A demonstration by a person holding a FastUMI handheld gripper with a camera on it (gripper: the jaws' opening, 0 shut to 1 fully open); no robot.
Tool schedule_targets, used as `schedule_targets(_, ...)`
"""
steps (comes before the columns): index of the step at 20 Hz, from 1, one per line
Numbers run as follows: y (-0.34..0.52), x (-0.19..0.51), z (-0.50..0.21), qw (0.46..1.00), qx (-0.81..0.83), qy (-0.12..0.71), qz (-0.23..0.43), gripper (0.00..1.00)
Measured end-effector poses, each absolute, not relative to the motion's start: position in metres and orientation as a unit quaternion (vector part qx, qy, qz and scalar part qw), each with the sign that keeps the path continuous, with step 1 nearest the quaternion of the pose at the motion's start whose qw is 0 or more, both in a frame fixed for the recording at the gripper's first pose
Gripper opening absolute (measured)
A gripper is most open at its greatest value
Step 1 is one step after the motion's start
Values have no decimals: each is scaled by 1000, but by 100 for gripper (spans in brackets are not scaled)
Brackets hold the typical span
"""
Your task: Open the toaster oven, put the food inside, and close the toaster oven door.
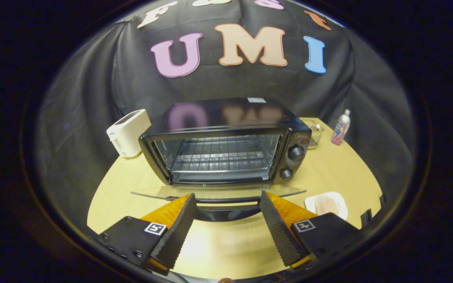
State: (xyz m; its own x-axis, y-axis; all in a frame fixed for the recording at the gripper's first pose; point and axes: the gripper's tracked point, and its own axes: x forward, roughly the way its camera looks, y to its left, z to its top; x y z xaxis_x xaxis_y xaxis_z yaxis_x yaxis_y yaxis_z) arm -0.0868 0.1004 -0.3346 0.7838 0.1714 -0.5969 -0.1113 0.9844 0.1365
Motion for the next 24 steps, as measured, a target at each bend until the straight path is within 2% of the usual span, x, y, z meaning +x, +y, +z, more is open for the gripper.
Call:
schedule_targets(15,111,-141,-441,891,5,446,88,99)
schedule_targets(21,101,-142,-435,888,27,452,73,99)
schedule_targets(24,59,-131,-420,899,18,438,27,99)
